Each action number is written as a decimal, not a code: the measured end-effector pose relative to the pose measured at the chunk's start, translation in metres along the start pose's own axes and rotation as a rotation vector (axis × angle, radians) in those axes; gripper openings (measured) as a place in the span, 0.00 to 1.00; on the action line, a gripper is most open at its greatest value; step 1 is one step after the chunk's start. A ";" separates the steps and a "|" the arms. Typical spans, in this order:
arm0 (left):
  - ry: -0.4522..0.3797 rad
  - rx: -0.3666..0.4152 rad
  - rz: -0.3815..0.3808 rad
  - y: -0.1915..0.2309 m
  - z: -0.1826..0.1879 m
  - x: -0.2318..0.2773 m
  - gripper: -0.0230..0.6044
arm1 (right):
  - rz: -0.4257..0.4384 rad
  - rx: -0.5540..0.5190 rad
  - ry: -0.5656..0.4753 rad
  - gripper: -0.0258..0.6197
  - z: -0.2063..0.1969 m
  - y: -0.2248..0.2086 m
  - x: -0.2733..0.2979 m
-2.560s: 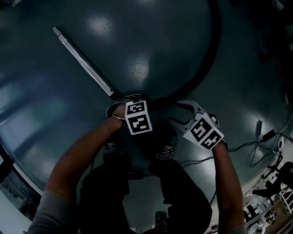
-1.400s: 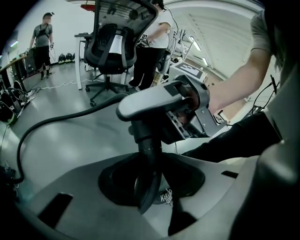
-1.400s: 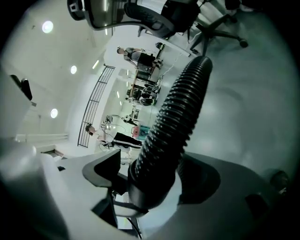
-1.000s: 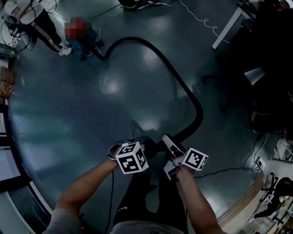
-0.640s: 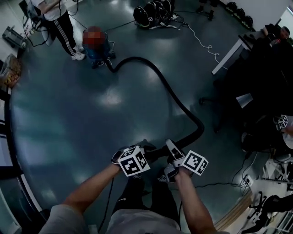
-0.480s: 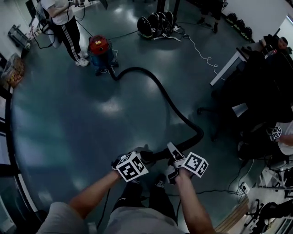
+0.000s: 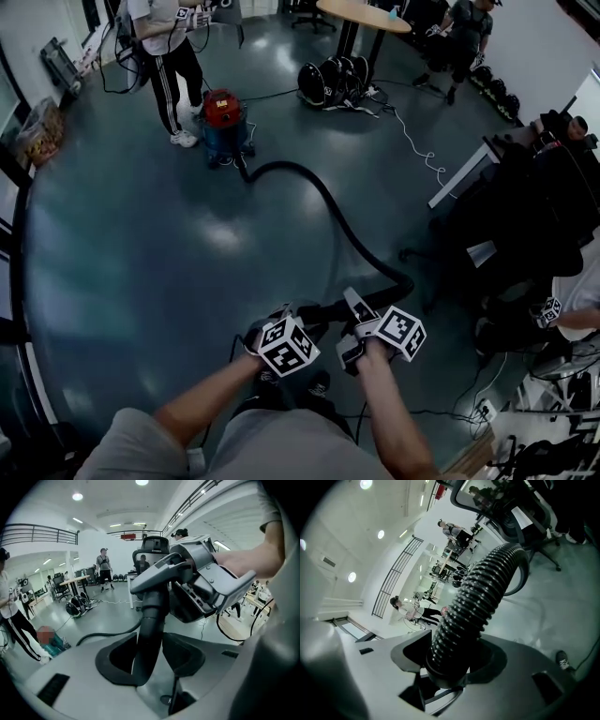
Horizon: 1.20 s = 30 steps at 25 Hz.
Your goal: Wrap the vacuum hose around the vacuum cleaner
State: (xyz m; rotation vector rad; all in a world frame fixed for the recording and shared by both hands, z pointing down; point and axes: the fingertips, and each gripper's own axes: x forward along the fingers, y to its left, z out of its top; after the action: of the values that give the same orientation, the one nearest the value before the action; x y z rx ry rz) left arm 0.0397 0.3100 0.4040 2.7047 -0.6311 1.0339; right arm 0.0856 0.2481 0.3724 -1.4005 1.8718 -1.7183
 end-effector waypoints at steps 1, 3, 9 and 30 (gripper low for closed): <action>-0.001 0.009 -0.002 -0.001 0.002 -0.001 0.29 | -0.002 -0.006 0.005 0.38 -0.001 0.004 -0.001; -0.005 0.027 -0.004 -0.001 0.005 -0.005 0.29 | -0.010 -0.018 0.012 0.38 -0.003 0.012 -0.001; -0.001 0.074 -0.034 -0.005 0.004 -0.010 0.31 | -0.055 -0.050 0.035 0.38 -0.015 0.026 -0.005; 0.015 0.287 -0.118 0.020 -0.002 -0.042 0.25 | 0.076 -0.464 0.262 0.39 -0.065 0.064 -0.080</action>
State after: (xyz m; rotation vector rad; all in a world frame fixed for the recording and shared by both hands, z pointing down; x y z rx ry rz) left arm 0.0019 0.3064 0.3774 2.9300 -0.3371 1.1932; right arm 0.0497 0.3398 0.3020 -1.2675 2.5590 -1.5553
